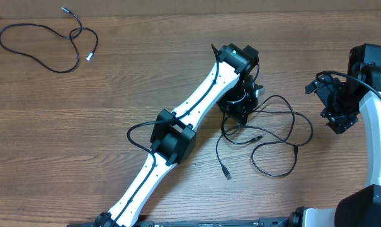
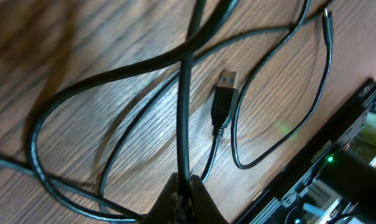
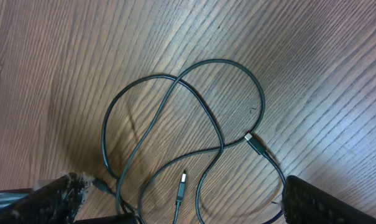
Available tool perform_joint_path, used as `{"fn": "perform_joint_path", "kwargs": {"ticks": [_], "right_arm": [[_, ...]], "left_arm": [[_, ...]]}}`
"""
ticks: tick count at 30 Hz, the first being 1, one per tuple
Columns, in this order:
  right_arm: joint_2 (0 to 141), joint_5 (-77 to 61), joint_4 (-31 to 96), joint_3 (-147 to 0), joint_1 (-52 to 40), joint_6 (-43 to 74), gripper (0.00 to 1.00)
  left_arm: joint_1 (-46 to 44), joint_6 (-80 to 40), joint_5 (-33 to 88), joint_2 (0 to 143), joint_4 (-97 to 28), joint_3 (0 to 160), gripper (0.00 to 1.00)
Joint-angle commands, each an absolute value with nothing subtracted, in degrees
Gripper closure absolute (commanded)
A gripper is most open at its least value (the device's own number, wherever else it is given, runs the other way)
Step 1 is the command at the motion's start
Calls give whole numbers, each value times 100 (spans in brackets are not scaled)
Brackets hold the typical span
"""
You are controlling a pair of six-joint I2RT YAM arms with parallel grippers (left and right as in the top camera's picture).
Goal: Untangle cables
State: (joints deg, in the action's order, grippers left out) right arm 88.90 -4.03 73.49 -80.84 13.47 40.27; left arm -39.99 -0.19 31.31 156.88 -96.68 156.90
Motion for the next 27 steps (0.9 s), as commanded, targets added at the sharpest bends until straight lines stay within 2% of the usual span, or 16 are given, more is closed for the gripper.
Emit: {"fn": "perform_joint_path", "kwargs": {"ticks": [1, 8, 15, 21, 27], "right_arm": [[8908, -349, 7338, -8134, 1358, 4051, 0], [8908, -349, 7338, -8134, 1356, 4051, 0], [8908, -349, 7338, -8134, 1358, 4051, 0], [8908, -349, 7338, -8134, 1358, 4051, 0], [8908, -349, 7338, -8134, 1358, 4051, 0]], "left_arm": [[-3791, -322, 3264, 15248, -9682, 16075, 96], [-3371, -259, 3763, 14302, -9609, 16691, 96], [-2989, -261, 3667, 13203, -9131, 16759, 96], [-2624, -703, 3044, 12578, -8836, 16759, 96], [-2237, -947, 3315, 12088, -8385, 16759, 96]]}}
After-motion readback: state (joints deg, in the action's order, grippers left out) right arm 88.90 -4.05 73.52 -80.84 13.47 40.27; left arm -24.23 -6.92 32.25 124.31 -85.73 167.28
